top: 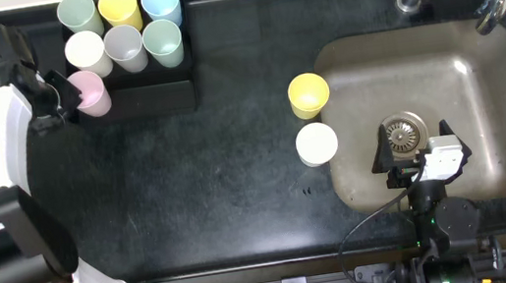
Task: Store Cups
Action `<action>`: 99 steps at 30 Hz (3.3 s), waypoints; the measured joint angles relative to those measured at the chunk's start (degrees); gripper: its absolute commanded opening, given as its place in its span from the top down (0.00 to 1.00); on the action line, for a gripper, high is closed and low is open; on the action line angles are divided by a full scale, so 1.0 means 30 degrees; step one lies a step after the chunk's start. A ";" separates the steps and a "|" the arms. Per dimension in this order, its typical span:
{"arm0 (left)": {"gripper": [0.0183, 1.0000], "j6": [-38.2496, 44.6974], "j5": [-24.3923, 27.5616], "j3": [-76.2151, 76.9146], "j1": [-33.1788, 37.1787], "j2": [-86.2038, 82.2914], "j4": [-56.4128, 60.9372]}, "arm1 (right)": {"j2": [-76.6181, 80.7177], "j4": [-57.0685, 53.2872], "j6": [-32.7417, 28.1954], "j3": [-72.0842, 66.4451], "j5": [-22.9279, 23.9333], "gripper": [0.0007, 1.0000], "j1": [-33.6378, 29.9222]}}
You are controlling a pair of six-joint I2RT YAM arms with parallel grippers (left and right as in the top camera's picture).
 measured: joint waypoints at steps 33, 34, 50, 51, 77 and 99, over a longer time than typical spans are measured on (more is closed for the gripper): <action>0.00 -0.1341 -0.1515 0.4539 -1.8272 0.0066 -0.0867 | 0.0000 0.0007 -0.0007 0.0000 0.0000 0.00 0.0000; 0.00 -0.1464 -0.1457 0.4488 -1.8462 0.0415 -0.0823 | 0.0000 0.0000 0.0000 0.0000 0.0000 0.01 0.0000; 0.00 -0.2375 -0.0168 0.4466 -1.8221 0.3133 0.1166 | 0.0000 0.0007 -0.0007 0.0000 -0.0007 0.00 0.0000; 0.00 -0.2477 -0.0138 0.4466 -1.8221 0.3279 0.1384 | 0.0000 0.0000 0.0000 -0.0007 -0.0007 0.01 0.0000; 0.98 -0.2987 0.0036 0.4466 -1.7835 0.4036 0.1931 | 0.0000 0.0015 -0.0007 0.0000 0.0000 0.01 0.0000; 0.98 -0.6011 0.0124 0.4823 -0.4816 -0.1960 -0.5435 | 0.0000 0.0007 0.0000 0.0000 0.0007 0.00 0.0000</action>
